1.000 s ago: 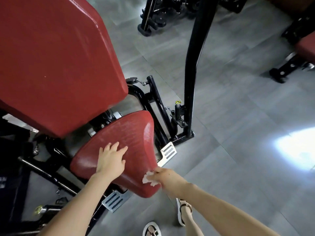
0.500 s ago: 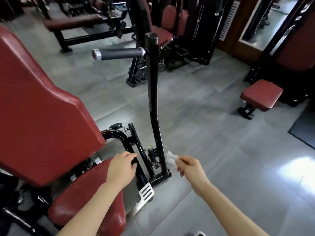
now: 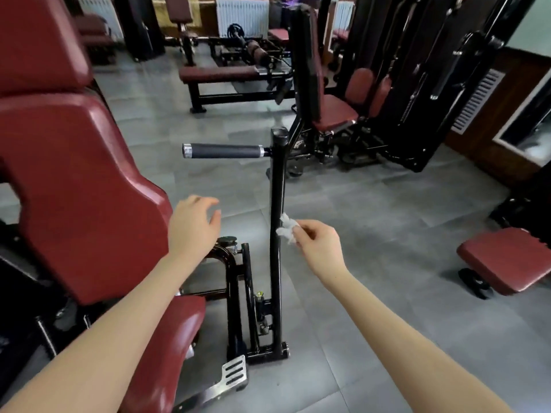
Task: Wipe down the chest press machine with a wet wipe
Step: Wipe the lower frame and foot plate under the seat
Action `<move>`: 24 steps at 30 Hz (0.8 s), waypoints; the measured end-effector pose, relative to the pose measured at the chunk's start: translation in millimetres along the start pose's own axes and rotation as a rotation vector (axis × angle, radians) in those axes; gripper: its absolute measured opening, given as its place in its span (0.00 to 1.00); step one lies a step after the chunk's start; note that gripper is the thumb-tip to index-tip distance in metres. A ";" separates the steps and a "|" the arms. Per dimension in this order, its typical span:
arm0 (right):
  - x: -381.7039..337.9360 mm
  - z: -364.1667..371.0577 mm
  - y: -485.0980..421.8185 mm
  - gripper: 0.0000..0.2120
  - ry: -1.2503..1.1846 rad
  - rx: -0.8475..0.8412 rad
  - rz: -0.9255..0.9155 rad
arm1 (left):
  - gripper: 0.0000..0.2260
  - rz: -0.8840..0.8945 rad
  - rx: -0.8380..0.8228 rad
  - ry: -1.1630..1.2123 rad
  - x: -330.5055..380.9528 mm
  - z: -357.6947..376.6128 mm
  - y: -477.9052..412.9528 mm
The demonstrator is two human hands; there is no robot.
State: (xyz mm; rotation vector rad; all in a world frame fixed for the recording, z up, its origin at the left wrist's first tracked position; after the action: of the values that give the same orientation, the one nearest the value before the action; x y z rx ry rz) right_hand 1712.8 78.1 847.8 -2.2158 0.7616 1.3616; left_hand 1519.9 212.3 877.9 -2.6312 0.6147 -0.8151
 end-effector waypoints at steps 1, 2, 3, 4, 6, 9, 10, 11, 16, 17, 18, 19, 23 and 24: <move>-10.4 4.6 -12.7 0.10 0.044 0.008 -0.047 | 0.12 -0.034 0.045 0.001 -6.4 -4.2 -9.3; -21.6 9.8 -26.0 0.11 0.106 0.022 -0.101 | 0.12 -0.070 0.090 0.012 -13.5 -7.7 -19.5; -32.2 15.6 -40.1 0.11 0.176 0.047 -0.162 | 0.13 -0.101 0.133 0.027 -20.7 -10.1 -30.6; -43.1 21.3 -54.9 0.11 0.248 0.080 -0.229 | 0.13 -0.126 0.171 0.035 -27.6 -11.7 -42.6; -63.9 32.7 -85.8 0.10 0.368 0.171 -0.400 | 0.15 -0.176 0.226 0.019 -40.1 -11.5 -67.3; -87.6 52.4 -130.5 0.09 0.554 0.301 -0.682 | 0.16 -0.238 0.284 0.010 -51.8 -8.2 -101.4; -93.3 61.0 -144.6 0.09 0.598 0.295 -0.727 | 0.17 -0.261 0.282 0.017 -55.3 -6.0 -111.0; -97.1 71.9 -157.6 0.09 0.636 0.270 -0.770 | 0.18 -0.296 0.259 0.034 -60.3 -2.0 -119.3; -93.5 125.4 -200.9 0.06 0.625 -0.049 -0.687 | 0.15 -0.412 0.095 0.333 -77.0 19.0 -148.1; -90.7 132.3 -205.2 0.08 0.552 -0.114 -0.621 | 0.13 -0.445 0.080 0.444 -78.6 23.0 -149.9; -92.3 138.9 -206.1 0.08 0.447 -0.158 -0.597 | 0.12 -0.491 0.076 0.554 -80.2 26.4 -150.5; -99.9 147.5 -204.2 0.08 0.345 -0.195 -0.604 | 0.11 -0.536 0.083 0.630 -82.5 28.5 -150.6; -138.7 189.7 -192.1 0.08 0.217 -0.422 -0.745 | 0.11 -0.596 0.103 0.758 -83.2 27.8 -148.8; -140.2 191.9 -192.8 0.08 0.253 -0.468 -0.785 | 0.10 -0.611 0.103 0.797 -82.1 27.9 -147.3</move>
State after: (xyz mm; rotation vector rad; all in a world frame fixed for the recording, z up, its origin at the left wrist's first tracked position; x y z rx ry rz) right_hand 1658.5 373.5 906.3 -2.6318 -0.4052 0.9134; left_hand 1520.2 383.3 879.7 -2.3346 -0.1081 -2.0425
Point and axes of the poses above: each hand's wrist, its own y-axis away from the middle knuckle, its own z-axis out of the palm, x = y × z, the point moved 6 cm from there along -y, towards the middle knuckle, and after that the axes turned 5 degrees about x, right-handed, at the moved point
